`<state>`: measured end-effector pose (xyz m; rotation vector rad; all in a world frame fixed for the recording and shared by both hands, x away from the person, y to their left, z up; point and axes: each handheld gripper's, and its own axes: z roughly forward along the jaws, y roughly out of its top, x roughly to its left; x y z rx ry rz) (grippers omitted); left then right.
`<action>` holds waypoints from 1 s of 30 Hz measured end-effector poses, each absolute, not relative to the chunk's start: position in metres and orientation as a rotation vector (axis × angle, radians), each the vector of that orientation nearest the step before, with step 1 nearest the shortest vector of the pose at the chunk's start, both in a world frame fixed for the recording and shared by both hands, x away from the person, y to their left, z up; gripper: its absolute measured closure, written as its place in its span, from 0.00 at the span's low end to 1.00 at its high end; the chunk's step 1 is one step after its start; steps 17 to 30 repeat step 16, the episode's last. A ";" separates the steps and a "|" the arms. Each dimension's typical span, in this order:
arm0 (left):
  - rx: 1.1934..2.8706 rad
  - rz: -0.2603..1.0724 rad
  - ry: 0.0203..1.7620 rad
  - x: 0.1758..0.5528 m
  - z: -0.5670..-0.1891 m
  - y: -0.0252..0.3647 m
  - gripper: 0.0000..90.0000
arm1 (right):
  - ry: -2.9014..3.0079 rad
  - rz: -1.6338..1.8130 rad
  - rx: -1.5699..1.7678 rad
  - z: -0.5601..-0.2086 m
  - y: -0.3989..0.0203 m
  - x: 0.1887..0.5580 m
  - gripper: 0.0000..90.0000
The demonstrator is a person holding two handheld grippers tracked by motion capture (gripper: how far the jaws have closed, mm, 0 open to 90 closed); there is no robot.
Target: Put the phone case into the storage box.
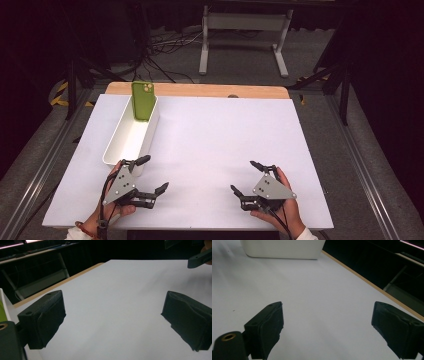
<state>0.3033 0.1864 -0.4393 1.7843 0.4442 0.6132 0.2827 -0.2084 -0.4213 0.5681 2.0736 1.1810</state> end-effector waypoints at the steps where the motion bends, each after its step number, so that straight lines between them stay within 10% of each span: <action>1: 1.785 0.608 0.447 0.303 -0.440 0.186 0.06 | 2.074 1.183 0.569 -0.422 -0.208 0.283 0.13; 30: 1.793 0.623 0.424 0.305 -0.439 0.186 0.06 | 2.071 1.203 0.617 -0.422 -0.211 0.286 0.13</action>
